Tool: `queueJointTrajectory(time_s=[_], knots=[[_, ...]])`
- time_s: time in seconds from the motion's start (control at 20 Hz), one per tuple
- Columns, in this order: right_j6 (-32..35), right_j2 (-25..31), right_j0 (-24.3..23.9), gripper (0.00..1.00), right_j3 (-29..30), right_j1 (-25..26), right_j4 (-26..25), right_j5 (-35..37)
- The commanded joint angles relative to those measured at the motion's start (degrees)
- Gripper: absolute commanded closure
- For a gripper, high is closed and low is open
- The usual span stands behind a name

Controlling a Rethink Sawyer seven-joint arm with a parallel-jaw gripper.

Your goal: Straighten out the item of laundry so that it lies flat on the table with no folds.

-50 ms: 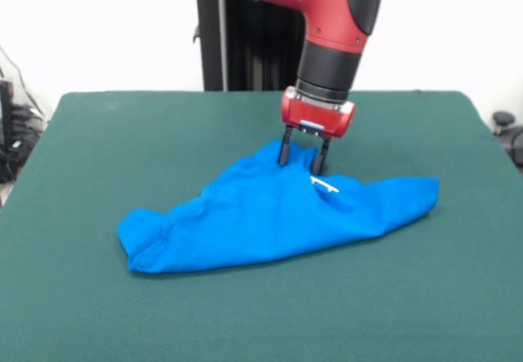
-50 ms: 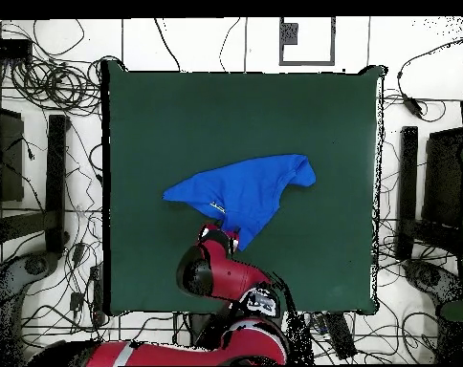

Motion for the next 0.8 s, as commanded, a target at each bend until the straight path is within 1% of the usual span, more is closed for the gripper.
queueJointTrajectory(time_s=[0.05, 0.1, 0.8], knots=[[11.60, 6.38, 1.07, 0.00, -0.40, 3.54, -0.17, -2.30], [11.57, 6.41, 1.03, 1.00, -0.39, 3.52, -0.28, -2.37], [11.60, 6.68, 0.77, 1.00, -0.30, 3.03, 0.00, -1.34]])
